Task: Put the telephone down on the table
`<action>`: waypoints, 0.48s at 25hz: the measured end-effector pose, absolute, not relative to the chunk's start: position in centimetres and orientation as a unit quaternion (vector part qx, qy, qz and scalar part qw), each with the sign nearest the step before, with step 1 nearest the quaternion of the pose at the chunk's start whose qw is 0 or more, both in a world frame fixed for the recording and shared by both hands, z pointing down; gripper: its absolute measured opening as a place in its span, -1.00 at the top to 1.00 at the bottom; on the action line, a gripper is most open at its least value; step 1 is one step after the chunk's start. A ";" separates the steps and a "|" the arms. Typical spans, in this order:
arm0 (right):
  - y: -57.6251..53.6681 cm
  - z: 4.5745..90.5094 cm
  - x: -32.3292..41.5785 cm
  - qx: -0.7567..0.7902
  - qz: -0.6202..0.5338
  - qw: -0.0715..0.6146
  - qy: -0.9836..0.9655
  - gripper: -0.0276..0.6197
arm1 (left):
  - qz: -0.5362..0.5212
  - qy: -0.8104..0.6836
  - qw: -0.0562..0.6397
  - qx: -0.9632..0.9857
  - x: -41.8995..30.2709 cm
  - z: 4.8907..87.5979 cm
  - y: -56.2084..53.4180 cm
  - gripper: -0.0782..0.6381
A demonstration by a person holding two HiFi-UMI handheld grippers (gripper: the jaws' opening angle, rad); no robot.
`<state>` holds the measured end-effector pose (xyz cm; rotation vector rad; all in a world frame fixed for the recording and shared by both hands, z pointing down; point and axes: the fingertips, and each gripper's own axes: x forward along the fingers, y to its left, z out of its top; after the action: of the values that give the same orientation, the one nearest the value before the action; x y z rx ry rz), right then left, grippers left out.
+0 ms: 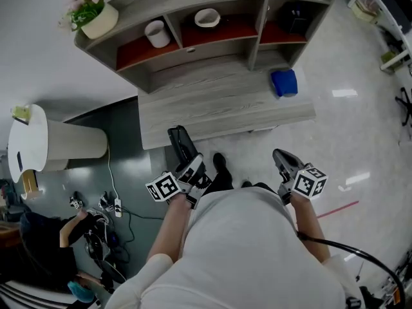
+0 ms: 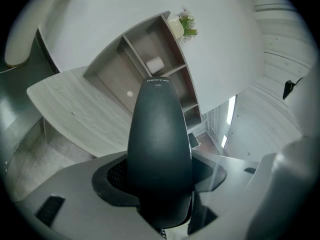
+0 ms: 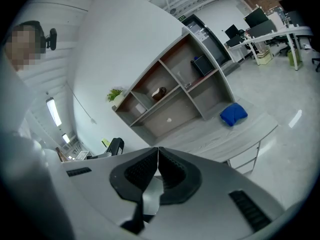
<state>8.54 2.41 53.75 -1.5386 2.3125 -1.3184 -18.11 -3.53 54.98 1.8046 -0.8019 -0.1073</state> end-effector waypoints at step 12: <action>-3.1 53.8 7.1 -0.561 -0.423 0.034 0.711 0.86 | 0.041 -0.311 0.532 0.786 -19.4 57.3 -12.3 -0.04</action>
<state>7.13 -3.14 53.75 -1.7239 2.1869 -1.2995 -19.44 -12.26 57.34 1.8748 -0.7420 0.0970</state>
